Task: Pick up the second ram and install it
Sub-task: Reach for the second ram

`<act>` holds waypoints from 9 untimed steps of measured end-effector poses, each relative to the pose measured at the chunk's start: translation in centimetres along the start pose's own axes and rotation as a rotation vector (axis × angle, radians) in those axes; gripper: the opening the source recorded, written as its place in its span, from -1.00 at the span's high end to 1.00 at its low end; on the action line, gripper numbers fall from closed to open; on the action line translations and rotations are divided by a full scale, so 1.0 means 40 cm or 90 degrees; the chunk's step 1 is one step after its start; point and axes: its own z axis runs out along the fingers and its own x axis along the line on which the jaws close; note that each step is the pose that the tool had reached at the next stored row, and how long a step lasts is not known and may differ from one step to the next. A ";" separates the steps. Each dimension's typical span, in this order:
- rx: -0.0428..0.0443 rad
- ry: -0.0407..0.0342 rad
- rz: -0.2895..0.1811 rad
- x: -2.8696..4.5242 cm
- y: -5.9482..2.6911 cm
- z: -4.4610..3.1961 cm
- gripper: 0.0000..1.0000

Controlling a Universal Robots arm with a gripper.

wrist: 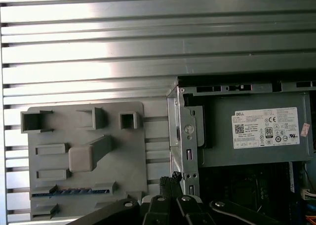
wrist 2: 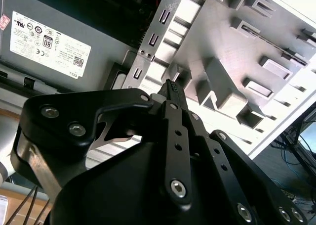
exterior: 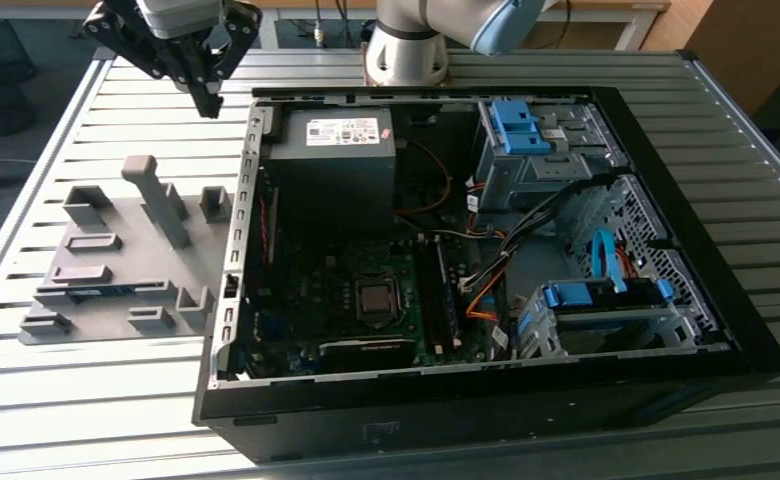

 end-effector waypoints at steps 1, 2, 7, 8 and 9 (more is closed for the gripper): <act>0.0000 0.0000 0.000 0.002 0.000 0.000 0.79; 0.0000 0.0000 0.000 0.004 0.000 0.000 0.79; 0.0000 0.0000 0.000 0.012 -0.001 0.000 0.79; 0.0000 0.0000 0.000 0.014 -0.001 0.000 0.79; 0.0000 0.0000 0.000 0.016 -0.001 0.000 0.79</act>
